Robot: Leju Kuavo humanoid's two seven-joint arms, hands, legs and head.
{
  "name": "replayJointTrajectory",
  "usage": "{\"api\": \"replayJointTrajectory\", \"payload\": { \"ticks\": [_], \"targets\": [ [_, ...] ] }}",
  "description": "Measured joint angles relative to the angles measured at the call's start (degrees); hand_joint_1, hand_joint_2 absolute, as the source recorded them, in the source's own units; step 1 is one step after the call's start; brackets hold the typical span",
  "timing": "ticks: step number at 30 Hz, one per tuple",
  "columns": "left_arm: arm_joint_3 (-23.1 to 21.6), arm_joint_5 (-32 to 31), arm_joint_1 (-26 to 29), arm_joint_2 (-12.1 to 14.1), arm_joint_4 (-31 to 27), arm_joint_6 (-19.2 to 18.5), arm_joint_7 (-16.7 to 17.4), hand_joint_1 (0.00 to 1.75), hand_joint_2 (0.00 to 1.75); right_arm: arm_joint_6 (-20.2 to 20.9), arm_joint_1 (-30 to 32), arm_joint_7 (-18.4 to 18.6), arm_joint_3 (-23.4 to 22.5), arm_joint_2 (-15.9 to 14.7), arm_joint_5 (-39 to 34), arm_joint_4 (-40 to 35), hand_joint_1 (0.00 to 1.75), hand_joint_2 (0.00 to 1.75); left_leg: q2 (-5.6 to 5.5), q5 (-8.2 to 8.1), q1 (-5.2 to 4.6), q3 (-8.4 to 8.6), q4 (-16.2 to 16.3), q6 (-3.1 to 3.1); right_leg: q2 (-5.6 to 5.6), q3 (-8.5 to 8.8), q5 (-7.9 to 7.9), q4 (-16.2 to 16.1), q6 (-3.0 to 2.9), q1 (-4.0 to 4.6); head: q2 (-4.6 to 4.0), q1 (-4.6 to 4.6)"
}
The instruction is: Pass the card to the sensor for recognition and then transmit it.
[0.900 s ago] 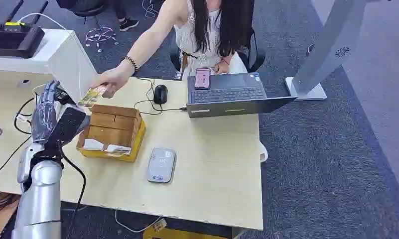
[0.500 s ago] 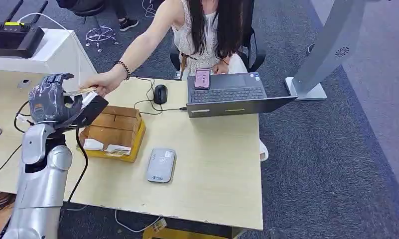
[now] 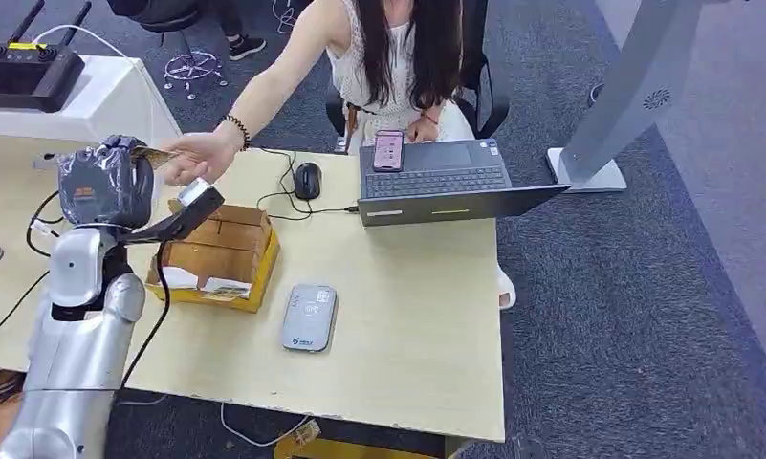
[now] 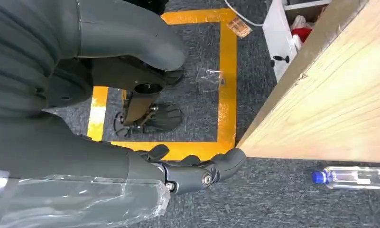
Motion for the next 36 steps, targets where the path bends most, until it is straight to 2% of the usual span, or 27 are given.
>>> {"api": "replayJointTrajectory", "payload": {
  "ticks": [6, 8, 13, 21, 30, 36],
  "targets": [
    [-0.8, -0.1, 1.2, -0.3, -0.1, 0.7, -1.4, 1.75, 1.75, -0.4, 0.0, 0.0, 0.5, 0.0, -0.3, 0.1, 0.00, 1.75, 0.00, 0.00, -0.01, 0.01, 0.0, 0.00, 0.00, 0.00, 0.00, 0.0, 0.00, 0.00, 0.00, 0.00],
    [-2.0, -1.2, 3.2, -1.2, -1.1, 0.4, -2.5, 1.75, 1.75, -0.7, 0.0, 0.0, 0.5, 0.0, -0.6, 0.1, 0.00, 1.75, -0.01, 0.00, -0.02, 0.00, 0.0, 0.00, -0.01, 0.00, 0.00, 0.0, 0.00, -0.01, 0.00, 0.00],
    [-7.0, -3.5, 8.7, -3.9, -3.8, -1.9, -2.8, 1.75, 1.75, -0.7, 0.1, -0.1, 0.5, 0.0, -1.1, 0.1, 0.00, 1.75, -0.01, -0.02, -0.04, -0.03, 0.0, 0.01, 0.01, 0.00, 0.00, -0.1, 0.01, -0.01, 0.00, 0.00],
    [-14.2, -4.7, 13.3, -7.3, -4.1, -4.2, -3.1, 1.75, 1.75, -0.8, 0.1, -0.2, 0.6, 0.0, -1.2, 0.1, 0.00, 1.75, -0.03, -0.02, -0.03, -0.03, 0.0, 0.01, -0.03, 0.00, 0.00, -0.1, 0.01, -0.03, 0.00, 0.00],
    [-17.2, -4.9, 14.1, -9.8, -0.8, -6.2, -2.4, 1.75, 1.75, -0.9, 0.1, 0.2, 0.7, 0.1, -1.1, 0.1, 0.00, 1.75, -0.03, -0.02, -0.02, -0.03, 0.0, 0.01, -0.03, -0.01, 0.00, -0.1, 0.00, -0.02, 0.00, -0.02],
    [-19.2, -5.1, 14.1, -10.4, 4.5, -11.6, -0.1, 1.75, 1.75, -0.7, 0.1, 0.7, 0.7, 0.1, -1.4, 0.1, 0.00, 1.75, -0.02, -0.02, -0.02, -0.03, 0.0, 0.01, -0.02, -0.02, 0.00, -0.1, 0.01, -0.02, 0.00, 0.00]
  ]
}}
